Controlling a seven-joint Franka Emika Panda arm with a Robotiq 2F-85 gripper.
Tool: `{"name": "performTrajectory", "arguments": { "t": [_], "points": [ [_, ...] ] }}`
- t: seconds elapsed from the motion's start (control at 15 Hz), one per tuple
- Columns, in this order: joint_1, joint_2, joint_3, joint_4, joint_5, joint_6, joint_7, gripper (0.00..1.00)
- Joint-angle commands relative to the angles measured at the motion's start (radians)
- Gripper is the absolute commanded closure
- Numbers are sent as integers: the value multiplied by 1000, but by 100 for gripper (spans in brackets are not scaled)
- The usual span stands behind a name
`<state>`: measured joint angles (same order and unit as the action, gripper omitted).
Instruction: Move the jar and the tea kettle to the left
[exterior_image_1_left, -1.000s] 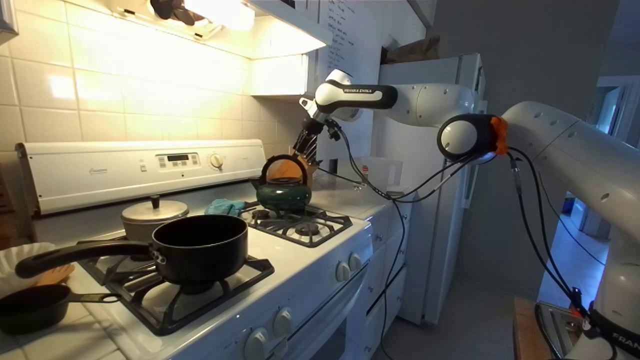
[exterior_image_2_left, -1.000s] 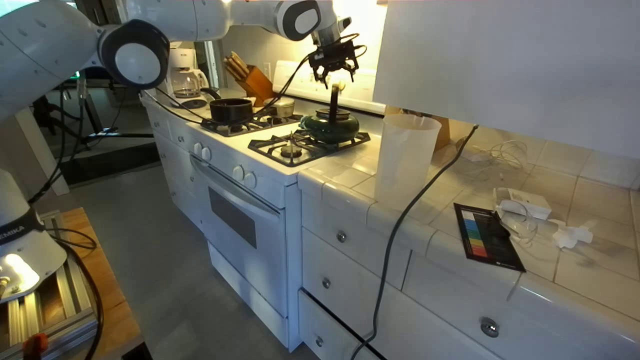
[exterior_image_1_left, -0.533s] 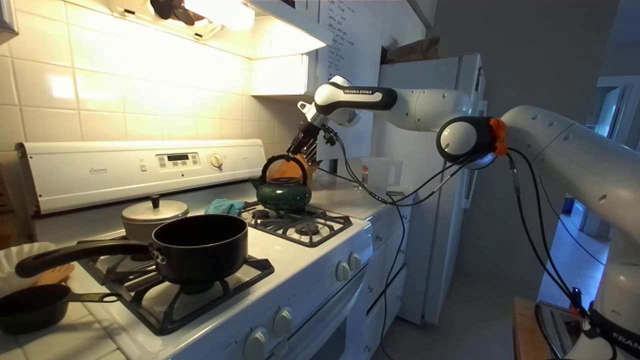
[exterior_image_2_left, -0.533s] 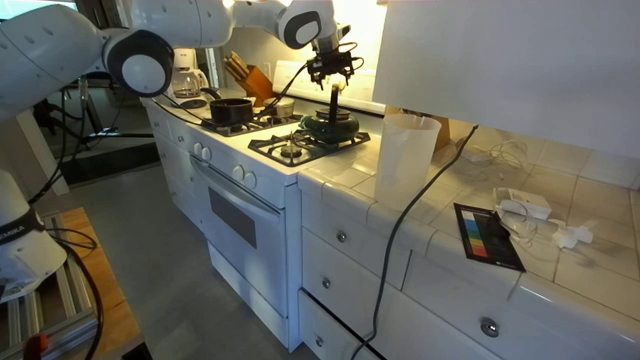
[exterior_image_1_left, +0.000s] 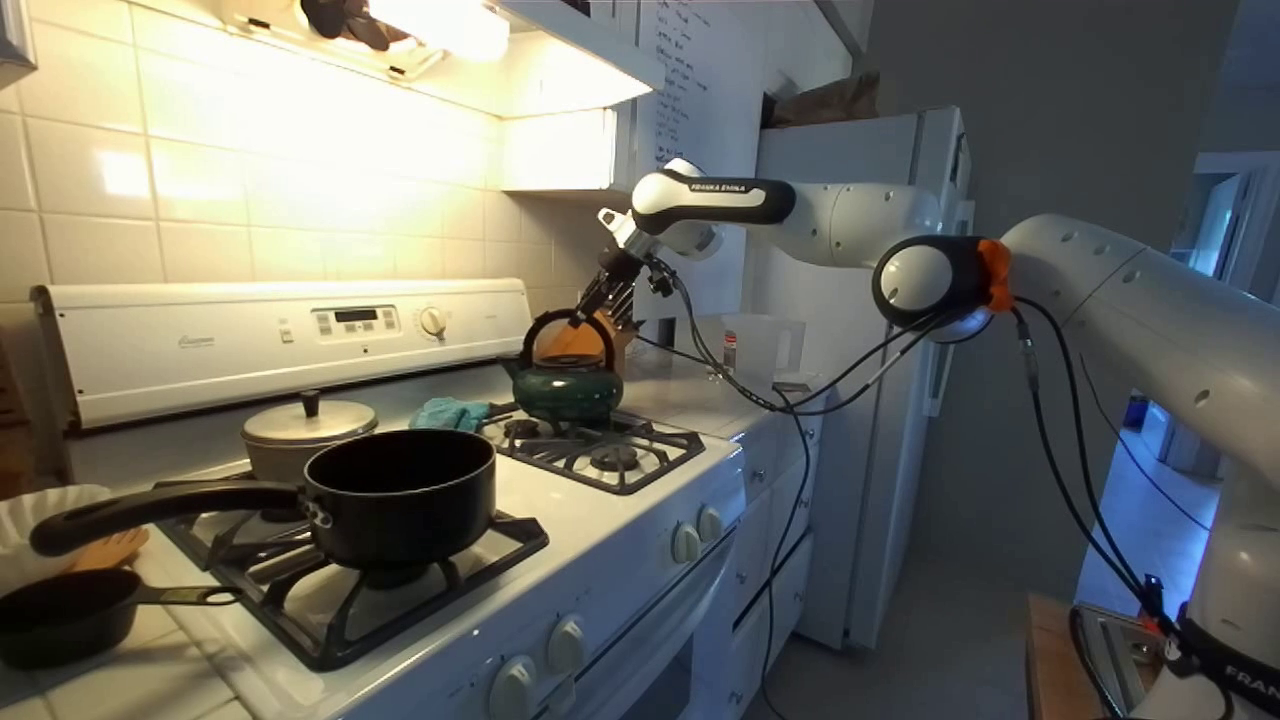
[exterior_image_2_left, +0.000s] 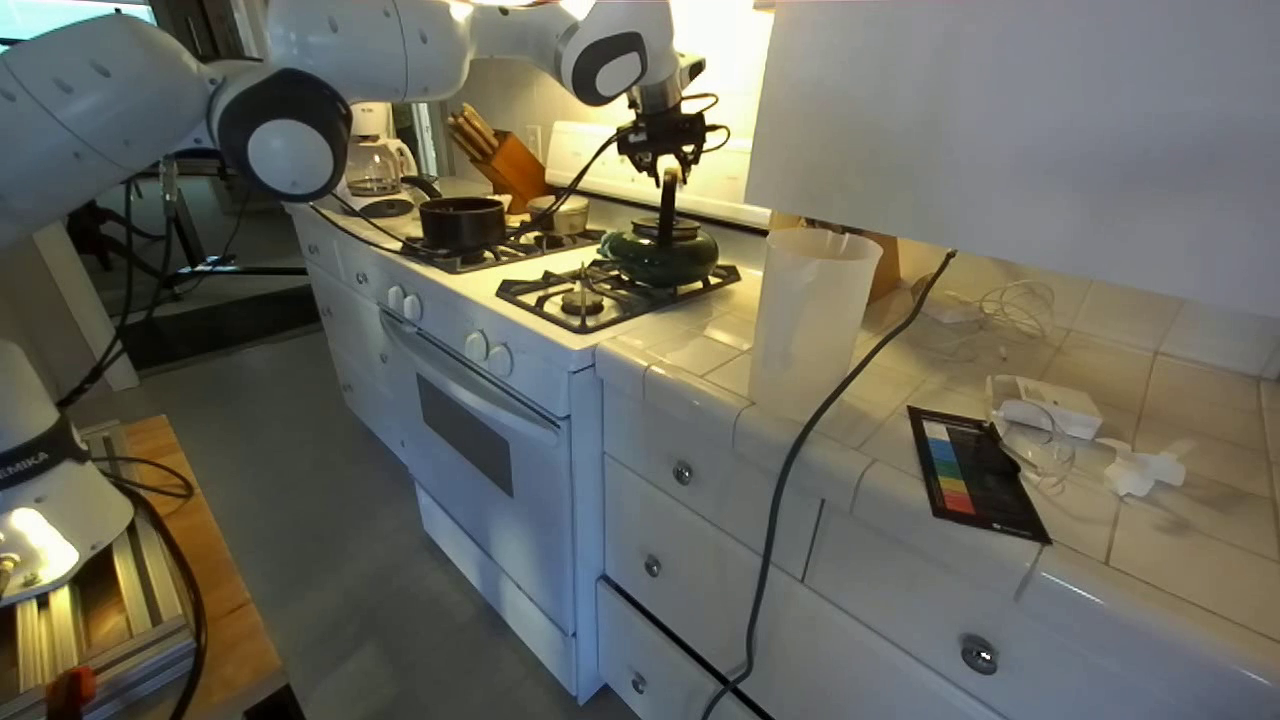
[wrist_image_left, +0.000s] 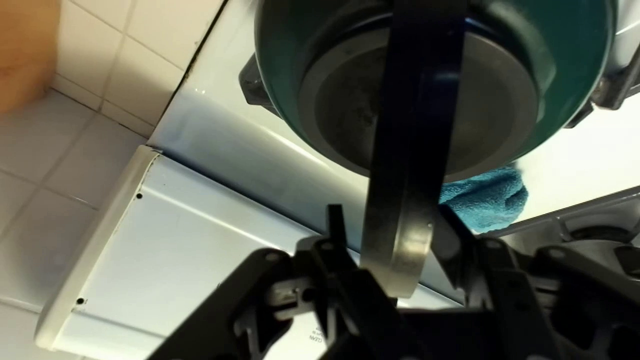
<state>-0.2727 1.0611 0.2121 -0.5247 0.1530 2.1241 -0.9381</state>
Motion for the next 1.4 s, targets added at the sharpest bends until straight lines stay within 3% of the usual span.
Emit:
{"name": "performTrajectory", "arguments": {
  "t": [0.0, 0.13, 1.0, 1.33],
  "points": [
    [-3, 32, 19, 56, 11, -7, -22, 81],
    [0, 31, 17, 58, 6, -4, -26, 95],
    [-1, 6, 17, 74, 9, 38, -32, 93],
    [-5, -8, 11, 72, 21, 60, 56, 93]
  ]
}}
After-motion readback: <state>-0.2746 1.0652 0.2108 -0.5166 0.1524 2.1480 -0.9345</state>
